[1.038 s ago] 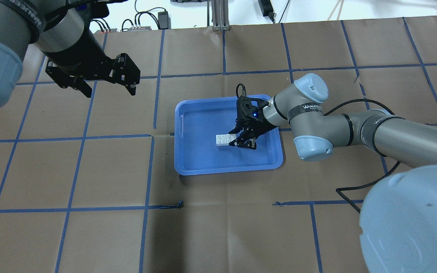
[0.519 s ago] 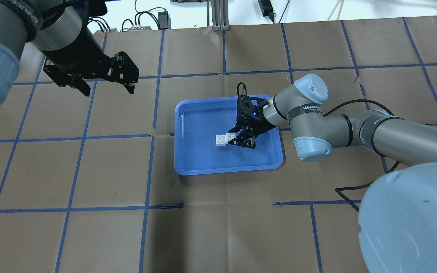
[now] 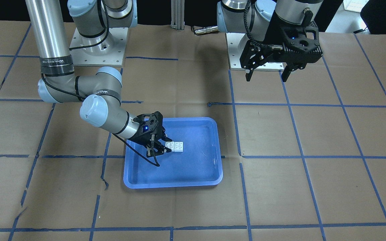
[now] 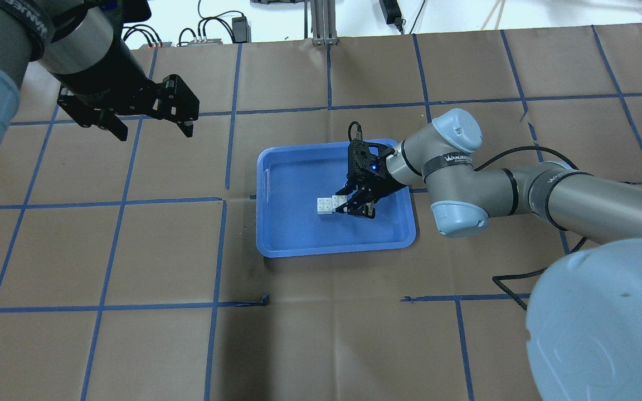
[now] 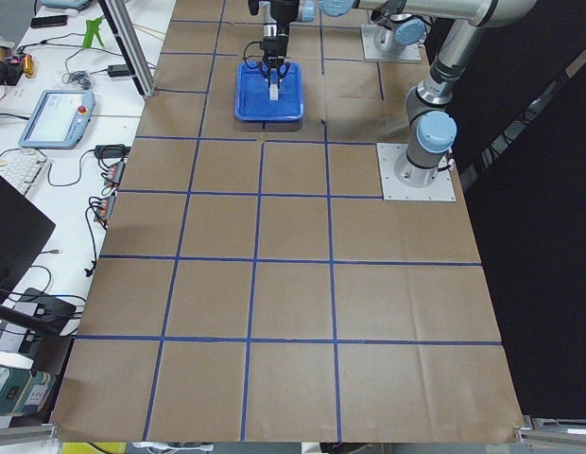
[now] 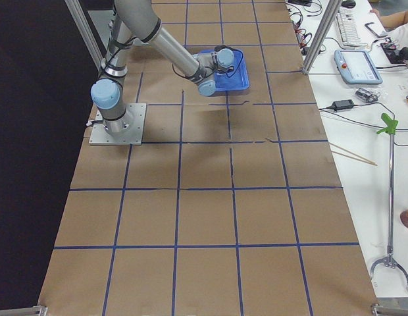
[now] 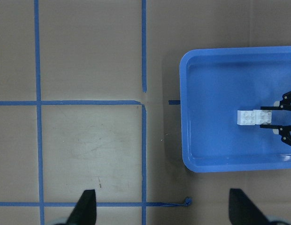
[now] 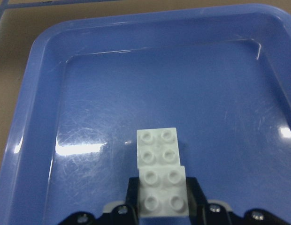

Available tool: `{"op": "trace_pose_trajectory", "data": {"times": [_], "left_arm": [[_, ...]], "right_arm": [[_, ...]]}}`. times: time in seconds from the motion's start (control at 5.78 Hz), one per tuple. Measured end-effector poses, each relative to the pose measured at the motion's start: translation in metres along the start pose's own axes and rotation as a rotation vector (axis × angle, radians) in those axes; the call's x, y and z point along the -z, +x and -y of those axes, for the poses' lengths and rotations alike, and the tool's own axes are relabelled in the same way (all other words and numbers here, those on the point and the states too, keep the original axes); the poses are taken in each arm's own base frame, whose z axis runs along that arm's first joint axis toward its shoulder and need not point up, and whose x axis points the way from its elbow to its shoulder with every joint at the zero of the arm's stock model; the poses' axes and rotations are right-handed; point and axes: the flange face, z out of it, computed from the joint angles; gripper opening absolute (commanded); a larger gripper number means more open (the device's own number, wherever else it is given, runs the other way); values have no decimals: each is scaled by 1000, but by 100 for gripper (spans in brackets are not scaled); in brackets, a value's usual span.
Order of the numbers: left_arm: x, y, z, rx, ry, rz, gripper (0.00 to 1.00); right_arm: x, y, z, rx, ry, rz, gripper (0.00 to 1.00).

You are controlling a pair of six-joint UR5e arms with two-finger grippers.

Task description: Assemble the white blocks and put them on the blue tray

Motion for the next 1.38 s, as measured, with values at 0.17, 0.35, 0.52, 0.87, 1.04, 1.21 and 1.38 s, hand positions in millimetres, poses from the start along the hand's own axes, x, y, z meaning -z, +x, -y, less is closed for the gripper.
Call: {"op": "trace_pose_trajectory", "data": {"times": [0.17, 0.35, 0.52, 0.87, 1.04, 1.21, 1.38], "left_arm": [[0, -1, 0, 1, 0, 0, 99], [0, -1, 0, 3, 1, 0, 99], [2, -3, 0, 5, 5, 1, 99], [7, -4, -5, 8, 10, 4, 99], [8, -5, -6, 9, 10, 4, 99], [8, -5, -7, 9, 11, 4, 99], [9, -5, -7, 10, 13, 5, 99]], "right_arm": [[0, 0, 0, -7, -1, 0, 33], [0, 0, 0, -17, -2, 0, 35], [0, 0, 0, -21, -3, 1, 36], [0, 0, 0, -24, -3, 1, 41], [0, 0, 0, -24, -2, 1, 44], [0, 0, 0, -25, -2, 2, 46], [0, 0, 0, -28, -2, 2, 46]]}}
